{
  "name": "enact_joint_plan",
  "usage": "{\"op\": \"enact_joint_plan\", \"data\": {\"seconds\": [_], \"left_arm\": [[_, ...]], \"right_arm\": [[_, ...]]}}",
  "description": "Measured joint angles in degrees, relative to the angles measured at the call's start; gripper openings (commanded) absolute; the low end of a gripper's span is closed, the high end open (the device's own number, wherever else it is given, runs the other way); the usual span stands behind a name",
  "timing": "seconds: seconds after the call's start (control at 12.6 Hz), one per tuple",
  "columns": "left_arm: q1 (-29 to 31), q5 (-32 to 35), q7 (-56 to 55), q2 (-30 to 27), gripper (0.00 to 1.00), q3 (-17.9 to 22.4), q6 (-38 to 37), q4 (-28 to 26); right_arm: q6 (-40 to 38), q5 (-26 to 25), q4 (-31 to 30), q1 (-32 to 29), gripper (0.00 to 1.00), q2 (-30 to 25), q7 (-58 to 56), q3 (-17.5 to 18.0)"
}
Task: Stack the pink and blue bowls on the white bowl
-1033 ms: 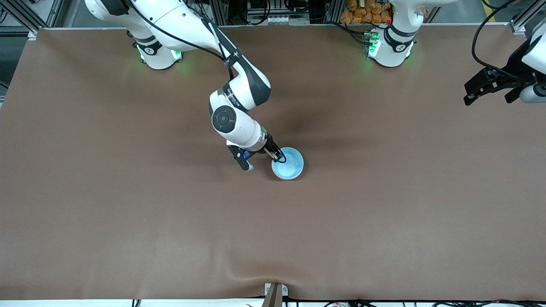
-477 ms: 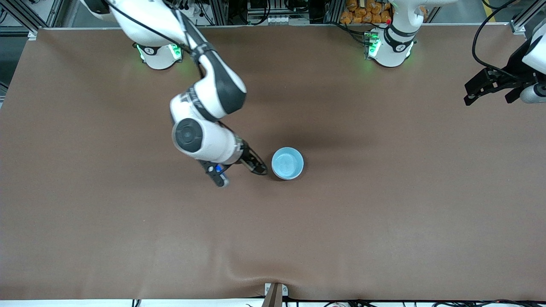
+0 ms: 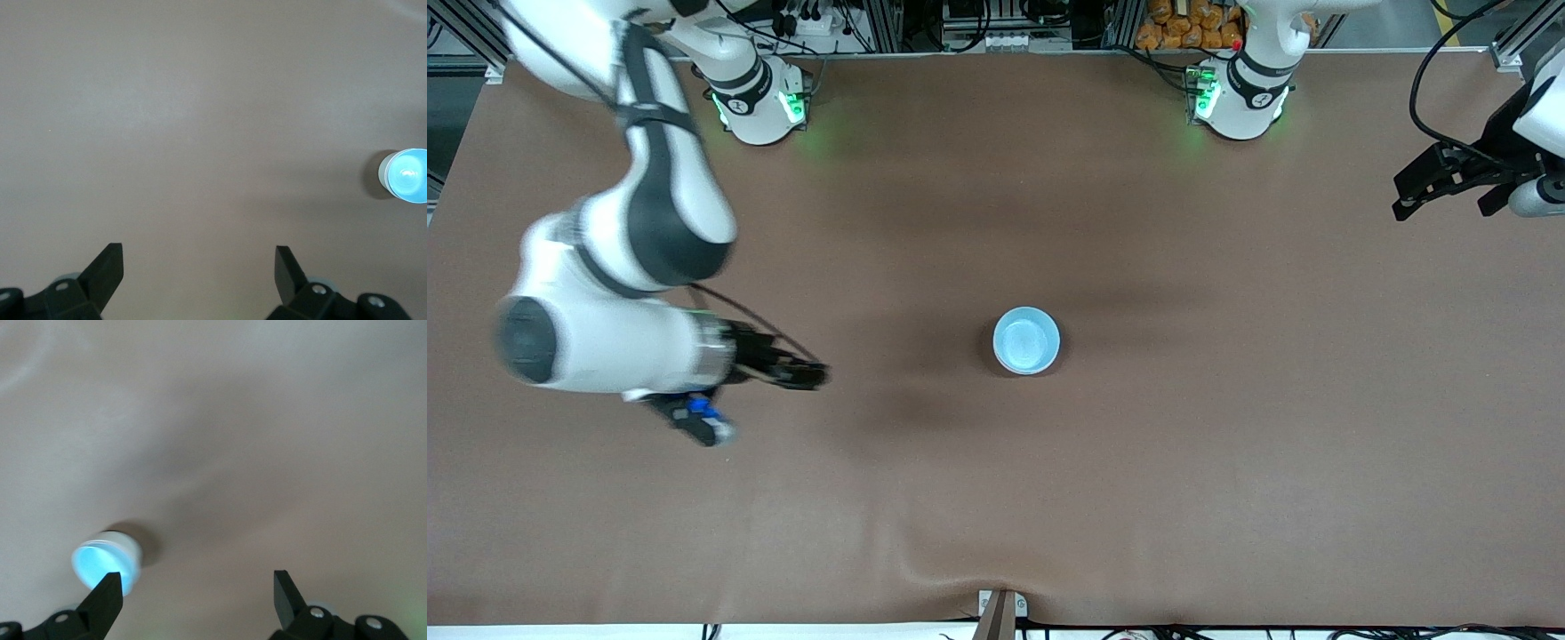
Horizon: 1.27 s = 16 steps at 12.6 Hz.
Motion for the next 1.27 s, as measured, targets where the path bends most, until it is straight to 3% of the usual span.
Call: {"op": "enact_joint_plan", "data": {"seconds": [0.32,0.48,0.64,0.79,1.03,1.27], "left_arm": [[0.04,-0.02,0.0,-0.01,1.0,0.09,0.01,0.05],[0.1,-0.03,0.0,0.0,1.0,0.13,0.01,0.08],[0.13,-0.04,0.0,0.01,1.0,0.17,0.01,0.06],[0.15,-0.05,0.0,0.03,1.0,0.17,0.01,0.02],[0.17,-0.05,0.0,0.33,1.0,0.18,0.0,0.0],[0.51,-0.05,0.0,0.44,1.0,0.21,0.0,0.0]], "right_arm": [[-6.21,-10.59,1.12,-7.09,1.0,-5.21,-27.31,-0.02],[-10.36,-12.49,1.76,-8.66,1.0,-9.85,-33.32,0.07],[-17.99,-14.69,1.81,-9.03,1.0,-14.83,-34.66,1.68],[-20.15,-20.89,1.09,-9.62,1.0,-18.82,-33.05,7.61],[-17.79,-22.83,-3.61,-10.38,1.0,-22.48,-21.23,13.22],[-9.25,-23.02,-13.89,-12.07,1.0,-26.95,-21.59,13.3]]}}
